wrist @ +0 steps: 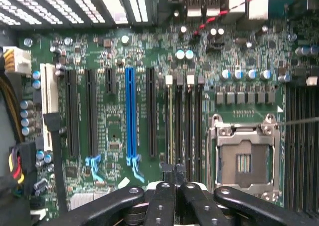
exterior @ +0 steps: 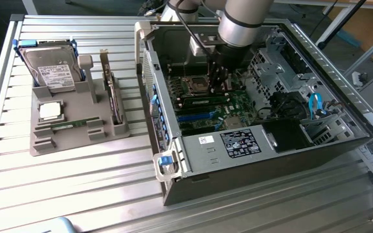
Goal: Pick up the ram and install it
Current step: 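Press down the ram until it locks into place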
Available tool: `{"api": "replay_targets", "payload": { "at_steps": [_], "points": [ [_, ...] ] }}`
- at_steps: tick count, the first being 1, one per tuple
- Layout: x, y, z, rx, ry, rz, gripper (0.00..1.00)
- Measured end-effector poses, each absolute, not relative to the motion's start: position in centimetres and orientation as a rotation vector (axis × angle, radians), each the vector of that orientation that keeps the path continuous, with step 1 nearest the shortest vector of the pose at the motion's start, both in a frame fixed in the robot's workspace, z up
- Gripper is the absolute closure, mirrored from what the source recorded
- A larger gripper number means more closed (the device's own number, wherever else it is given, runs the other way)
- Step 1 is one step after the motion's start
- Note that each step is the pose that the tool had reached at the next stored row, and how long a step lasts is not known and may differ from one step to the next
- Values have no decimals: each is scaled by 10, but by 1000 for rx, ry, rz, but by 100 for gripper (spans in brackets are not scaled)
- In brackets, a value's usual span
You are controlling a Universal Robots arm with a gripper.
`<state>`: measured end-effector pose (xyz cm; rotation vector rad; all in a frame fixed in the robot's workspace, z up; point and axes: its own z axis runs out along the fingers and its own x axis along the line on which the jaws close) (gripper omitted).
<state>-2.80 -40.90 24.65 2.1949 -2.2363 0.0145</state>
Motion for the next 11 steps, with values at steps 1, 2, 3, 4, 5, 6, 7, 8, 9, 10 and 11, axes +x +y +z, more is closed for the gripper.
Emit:
{"api": "replay_targets", "payload": {
  "at_steps": [1,2,3,4,5,6,7,8,9,10,11],
  "points": [
    [-30,-409,247,2195,-2236,14,89],
    [-32,-409,247,2195,-2236,14,89],
    [-34,-409,247,2195,-2236,14,89],
    [-37,-409,247,2195,-2236,14,89],
    [-39,-409,247,2195,-2236,14,89],
    [-41,-409,247,2195,-2236,14,89],
    [-43,-409,247,2195,-2236,15,89],
    [-46,-409,247,2195,-2236,15,89],
    [-50,-409,247,2195,-2236,14,89],
    [-52,-409,247,2195,-2236,14,89],
    [-54,-409,247,2195,-2236,15,89]
  ]
}}
